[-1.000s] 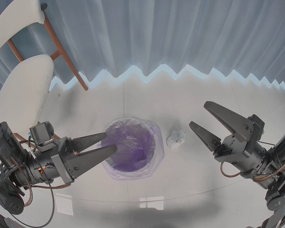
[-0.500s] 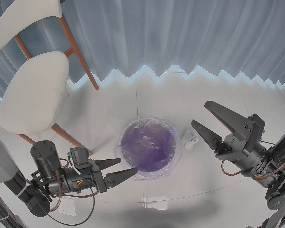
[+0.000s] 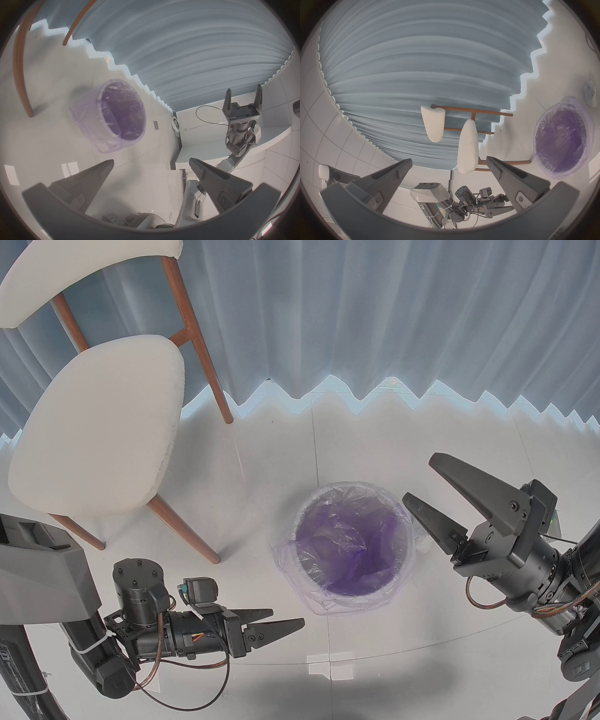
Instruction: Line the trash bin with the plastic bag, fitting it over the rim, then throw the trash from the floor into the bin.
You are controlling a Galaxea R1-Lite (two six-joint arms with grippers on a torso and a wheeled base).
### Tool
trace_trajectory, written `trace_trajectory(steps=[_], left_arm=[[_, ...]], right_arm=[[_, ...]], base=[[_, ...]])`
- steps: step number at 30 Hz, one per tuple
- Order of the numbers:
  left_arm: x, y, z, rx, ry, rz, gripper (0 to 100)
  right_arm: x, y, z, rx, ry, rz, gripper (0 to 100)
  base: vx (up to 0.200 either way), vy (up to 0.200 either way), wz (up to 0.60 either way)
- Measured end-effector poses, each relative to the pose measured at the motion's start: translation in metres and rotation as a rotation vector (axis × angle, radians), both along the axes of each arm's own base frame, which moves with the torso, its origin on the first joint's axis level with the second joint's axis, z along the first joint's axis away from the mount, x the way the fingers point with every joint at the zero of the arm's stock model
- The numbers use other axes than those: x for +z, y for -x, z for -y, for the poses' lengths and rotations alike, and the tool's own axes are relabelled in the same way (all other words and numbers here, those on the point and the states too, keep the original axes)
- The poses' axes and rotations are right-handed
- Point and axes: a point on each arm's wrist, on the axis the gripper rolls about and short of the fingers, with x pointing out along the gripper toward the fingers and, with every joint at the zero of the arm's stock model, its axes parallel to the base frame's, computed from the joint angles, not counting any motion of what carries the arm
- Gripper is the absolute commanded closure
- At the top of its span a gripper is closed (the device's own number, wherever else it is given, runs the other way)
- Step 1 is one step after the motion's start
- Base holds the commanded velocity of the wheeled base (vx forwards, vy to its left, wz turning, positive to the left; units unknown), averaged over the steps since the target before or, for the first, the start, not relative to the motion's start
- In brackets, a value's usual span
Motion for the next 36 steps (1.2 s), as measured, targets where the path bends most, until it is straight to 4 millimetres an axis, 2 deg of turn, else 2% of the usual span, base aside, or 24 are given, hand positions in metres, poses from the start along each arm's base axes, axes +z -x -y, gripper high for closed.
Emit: trace_trajectory(steps=[11,19,36], left_arm=[[-0.016,-0.012,0.010,0.106,-0.056,0.004,0],[-0.022,-0.016,0.012,0.140,0.006,-0.129,0],[-0.075,-0.067,0.012,0.383,-0.069,-0.128,0]], right_arm=[[-0.002,-0.001,-0.001,0.000,0.005,-0.007,0],[-0.003,-0.001,-0.001,0.001,0.007,-0.010,0],[-0.004,-0.002,-0.001,0.001,0.010,-0.016,0]], base=[[0.000,0.000,0.00],[0.000,0.000,0.00],[0.000,0.000,0.00]])
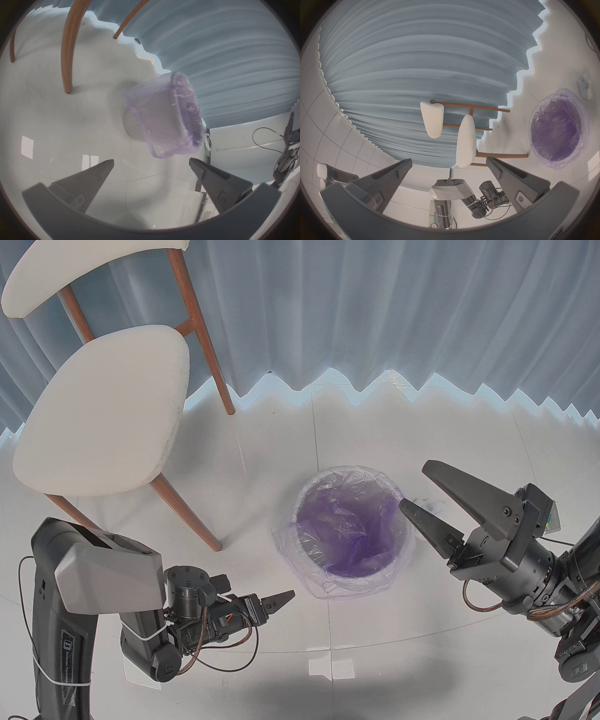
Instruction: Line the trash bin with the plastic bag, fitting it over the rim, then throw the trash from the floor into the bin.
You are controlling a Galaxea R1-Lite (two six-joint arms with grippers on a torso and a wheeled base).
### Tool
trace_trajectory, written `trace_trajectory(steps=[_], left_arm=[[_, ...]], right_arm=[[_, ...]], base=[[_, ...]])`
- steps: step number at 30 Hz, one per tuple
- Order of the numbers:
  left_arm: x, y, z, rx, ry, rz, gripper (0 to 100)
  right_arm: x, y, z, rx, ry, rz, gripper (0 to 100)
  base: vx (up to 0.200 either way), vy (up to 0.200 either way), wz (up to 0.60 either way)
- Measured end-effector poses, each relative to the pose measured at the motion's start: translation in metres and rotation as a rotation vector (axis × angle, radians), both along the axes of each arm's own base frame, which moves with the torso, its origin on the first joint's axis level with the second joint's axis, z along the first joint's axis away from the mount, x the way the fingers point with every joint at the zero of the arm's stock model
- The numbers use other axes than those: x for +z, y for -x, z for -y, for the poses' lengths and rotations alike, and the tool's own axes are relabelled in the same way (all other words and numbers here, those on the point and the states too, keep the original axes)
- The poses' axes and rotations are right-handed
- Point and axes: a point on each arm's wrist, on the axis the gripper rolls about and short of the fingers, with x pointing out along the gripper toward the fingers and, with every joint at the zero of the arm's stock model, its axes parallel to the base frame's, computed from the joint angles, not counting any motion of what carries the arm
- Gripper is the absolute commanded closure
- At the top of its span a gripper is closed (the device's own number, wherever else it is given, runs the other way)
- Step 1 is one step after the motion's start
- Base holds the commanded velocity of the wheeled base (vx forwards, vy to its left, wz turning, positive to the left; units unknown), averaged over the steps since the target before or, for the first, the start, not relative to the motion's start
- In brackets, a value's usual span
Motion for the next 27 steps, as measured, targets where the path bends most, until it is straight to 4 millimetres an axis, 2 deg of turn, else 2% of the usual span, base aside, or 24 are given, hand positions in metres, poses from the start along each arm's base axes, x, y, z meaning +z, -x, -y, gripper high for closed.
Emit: trace_trajectory(steps=[7,16,27], left_arm=[[-0.016,-0.024,0.001,0.069,-0.031,0.051,0],[-0.019,-0.053,0.022,0.055,0.014,0.147,0],[-0.038,-0.071,0.034,0.050,0.029,0.174,0]], right_arm=[[0.000,0.001,0.000,0.000,0.002,0.002,0],[0.010,0.005,0.005,-0.009,-0.020,0.041,0],[0.019,0.011,0.010,-0.011,-0.044,0.077,0]], base=[[0.000,0.000,0.00],[0.000,0.000,0.00],[0.000,0.000,0.00]])
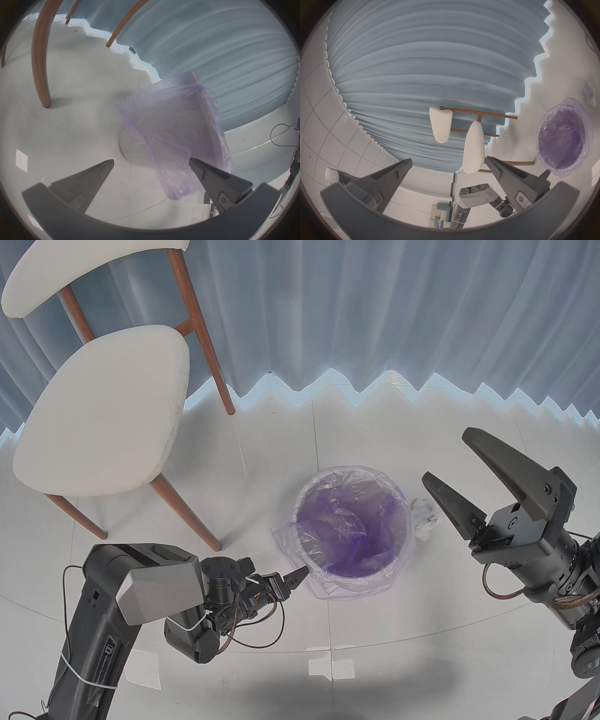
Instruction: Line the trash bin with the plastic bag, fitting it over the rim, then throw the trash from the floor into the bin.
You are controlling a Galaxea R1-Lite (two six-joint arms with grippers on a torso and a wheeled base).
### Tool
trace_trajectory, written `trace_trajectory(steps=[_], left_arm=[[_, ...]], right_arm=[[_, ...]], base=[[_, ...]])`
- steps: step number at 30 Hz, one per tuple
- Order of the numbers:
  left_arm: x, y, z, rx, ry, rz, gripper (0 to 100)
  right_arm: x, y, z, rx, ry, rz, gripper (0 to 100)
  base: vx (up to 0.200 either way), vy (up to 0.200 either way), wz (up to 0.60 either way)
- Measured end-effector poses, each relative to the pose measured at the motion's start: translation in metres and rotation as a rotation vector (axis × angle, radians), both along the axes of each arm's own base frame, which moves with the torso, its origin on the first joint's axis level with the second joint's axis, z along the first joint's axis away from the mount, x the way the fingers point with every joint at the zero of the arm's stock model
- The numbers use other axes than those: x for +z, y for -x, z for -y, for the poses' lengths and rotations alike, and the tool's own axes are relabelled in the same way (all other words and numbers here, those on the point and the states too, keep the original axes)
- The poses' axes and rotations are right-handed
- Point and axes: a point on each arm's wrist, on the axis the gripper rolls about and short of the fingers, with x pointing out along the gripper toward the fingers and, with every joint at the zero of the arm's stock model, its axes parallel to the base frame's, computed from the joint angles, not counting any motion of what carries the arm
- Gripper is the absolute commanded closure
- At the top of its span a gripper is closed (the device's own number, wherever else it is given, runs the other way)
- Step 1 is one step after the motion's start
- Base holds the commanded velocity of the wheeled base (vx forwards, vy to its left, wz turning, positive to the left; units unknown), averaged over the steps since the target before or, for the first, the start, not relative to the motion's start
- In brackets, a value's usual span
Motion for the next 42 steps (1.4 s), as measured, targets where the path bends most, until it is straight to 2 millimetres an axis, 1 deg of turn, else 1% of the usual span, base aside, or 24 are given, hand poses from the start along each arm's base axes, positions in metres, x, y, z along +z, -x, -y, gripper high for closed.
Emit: trace_trajectory(steps=[1,2,5,16,27,33,37,42], left_arm=[[-0.002,-0.002,0.001,0.000,0.001,0.002,0],[-0.003,-0.003,0.001,0.000,0.002,0.005,100],[-0.007,-0.006,0.003,-0.001,0.004,0.007,100],[-0.011,-0.015,0.011,-0.006,0.021,0.037,100],[-0.025,-0.019,0.008,0.002,0.001,0.007,100],[-0.033,-0.018,0.006,0.011,-0.030,-0.043,100],[-0.040,-0.016,0.005,0.012,-0.093,-0.129,100],[-0.040,-0.016,0.005,0.020,-0.156,-0.204,100]], right_arm=[[0.000,0.000,0.000,0.000,-0.001,0.002,0],[0.001,0.001,0.000,0.000,-0.002,0.003,0],[0.001,0.001,0.001,0.000,-0.004,0.006,0],[0.003,0.003,0.001,0.002,-0.006,0.011,0],[0.004,0.005,0.003,0.017,-0.005,0.019,0],[0.004,0.006,0.003,0.017,-0.006,0.021,0],[0.004,0.006,0.003,0.017,-0.006,0.021,0],[0.004,0.006,0.003,0.017,-0.006,0.021,0]], base=[[0.000,0.000,0.00],[0.000,0.000,0.00],[0.000,0.000,0.00],[0.000,0.000,0.00],[0.000,0.000,0.00],[0.000,0.000,0.00],[0.000,0.000,0.00],[0.000,0.000,0.00]])
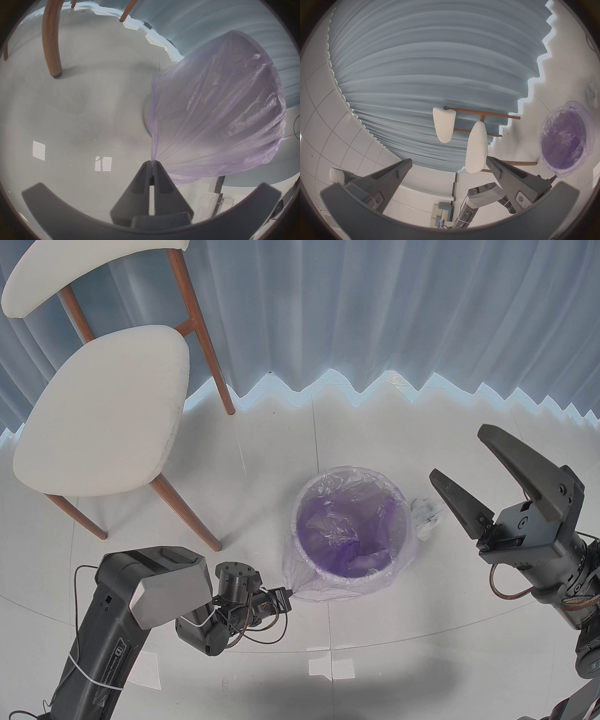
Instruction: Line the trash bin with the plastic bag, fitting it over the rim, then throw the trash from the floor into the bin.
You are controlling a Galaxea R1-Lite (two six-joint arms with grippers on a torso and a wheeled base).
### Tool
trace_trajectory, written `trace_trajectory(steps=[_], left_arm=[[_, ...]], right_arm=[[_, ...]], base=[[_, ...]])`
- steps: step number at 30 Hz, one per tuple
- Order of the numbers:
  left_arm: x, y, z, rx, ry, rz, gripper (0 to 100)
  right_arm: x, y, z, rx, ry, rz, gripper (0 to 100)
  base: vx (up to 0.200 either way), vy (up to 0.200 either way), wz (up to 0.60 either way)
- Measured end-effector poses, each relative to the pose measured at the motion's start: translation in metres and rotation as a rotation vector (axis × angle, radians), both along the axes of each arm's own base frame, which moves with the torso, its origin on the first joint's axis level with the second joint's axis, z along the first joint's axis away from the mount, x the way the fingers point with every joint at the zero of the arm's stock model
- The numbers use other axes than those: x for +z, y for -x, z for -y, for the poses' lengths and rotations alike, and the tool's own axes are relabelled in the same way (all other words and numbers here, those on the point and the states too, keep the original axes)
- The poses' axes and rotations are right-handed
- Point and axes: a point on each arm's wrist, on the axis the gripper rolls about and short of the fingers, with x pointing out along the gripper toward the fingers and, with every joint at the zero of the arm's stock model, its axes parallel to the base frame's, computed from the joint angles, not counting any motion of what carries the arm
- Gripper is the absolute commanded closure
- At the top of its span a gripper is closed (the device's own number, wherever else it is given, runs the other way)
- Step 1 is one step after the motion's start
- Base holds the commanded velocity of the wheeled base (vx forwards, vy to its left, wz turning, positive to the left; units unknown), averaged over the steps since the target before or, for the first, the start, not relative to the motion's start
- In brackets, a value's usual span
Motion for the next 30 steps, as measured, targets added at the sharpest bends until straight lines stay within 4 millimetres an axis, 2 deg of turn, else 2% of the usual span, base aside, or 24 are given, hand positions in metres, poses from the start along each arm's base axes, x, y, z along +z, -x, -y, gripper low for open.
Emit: trace_trajectory(steps=[10,11,17,20,25,30], left_arm=[[0.012,-0.006,0.004,0.016,-0.019,0.022,100],[0.012,-0.006,0.004,0.016,-0.023,0.027,0],[0.025,-0.006,0.007,0.032,0.004,0.163,0],[0.032,0.002,0.008,0.028,0.017,0.211,0],[0.045,0.031,0.003,0.001,0.004,0.210,0],[0.079,0.070,-0.010,-0.024,-0.005,0.202,0]], right_arm=[[0.000,0.000,0.000,0.000,0.000,0.002,0],[0.000,0.000,0.000,0.000,0.000,0.002,0],[0.001,0.001,0.001,0.000,-0.002,0.005,0],[0.001,0.001,0.001,0.000,-0.003,0.006,0],[0.002,0.001,0.001,-0.001,-0.003,0.008,0],[0.002,0.001,0.001,-0.005,0.002,0.015,0]], base=[[0.000,0.000,0.00],[0.000,0.000,0.00],[0.000,0.000,0.00],[0.000,0.000,0.00],[0.000,0.000,0.00],[0.000,0.000,0.00]])
